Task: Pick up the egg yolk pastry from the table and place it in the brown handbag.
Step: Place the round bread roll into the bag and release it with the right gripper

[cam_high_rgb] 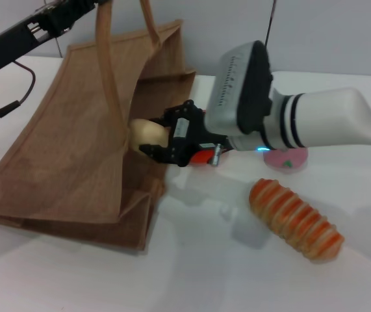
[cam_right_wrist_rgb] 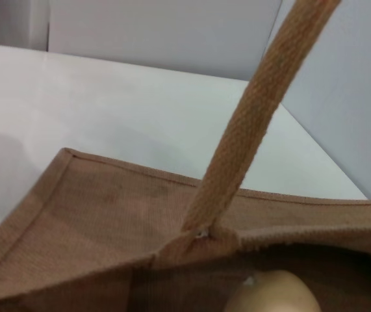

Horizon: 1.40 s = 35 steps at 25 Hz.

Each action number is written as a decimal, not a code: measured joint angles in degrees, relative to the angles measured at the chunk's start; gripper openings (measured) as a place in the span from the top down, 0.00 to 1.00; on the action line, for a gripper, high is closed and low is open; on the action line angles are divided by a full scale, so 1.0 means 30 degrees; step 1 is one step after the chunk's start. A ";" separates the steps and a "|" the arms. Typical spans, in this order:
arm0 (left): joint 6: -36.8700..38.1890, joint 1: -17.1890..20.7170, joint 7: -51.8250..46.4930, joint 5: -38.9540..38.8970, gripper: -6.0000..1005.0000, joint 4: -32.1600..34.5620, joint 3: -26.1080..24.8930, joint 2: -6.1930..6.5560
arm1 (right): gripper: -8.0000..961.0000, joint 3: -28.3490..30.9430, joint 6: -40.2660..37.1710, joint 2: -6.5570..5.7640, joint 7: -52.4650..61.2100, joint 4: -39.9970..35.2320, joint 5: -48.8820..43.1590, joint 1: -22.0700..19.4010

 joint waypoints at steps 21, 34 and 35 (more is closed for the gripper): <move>-0.1360 -0.0270 -0.0399 0.0003 0.87 0.0000 0.0000 -0.0050 | 0.49 0.1982 0.1968 0.0150 -0.5792 0.2217 0.0090 -0.0034; -0.1677 0.0159 -0.0458 -0.0072 0.87 0.0000 -0.0367 0.0073 | 0.13 0.3950 0.2092 0.0030 -0.7237 0.2760 0.0148 -0.1145; -0.1656 0.0261 -0.0458 -0.0072 0.87 0.0000 -0.0462 0.0101 | 0.12 0.4062 0.2128 -0.0004 -0.7225 0.2779 0.0150 -0.1285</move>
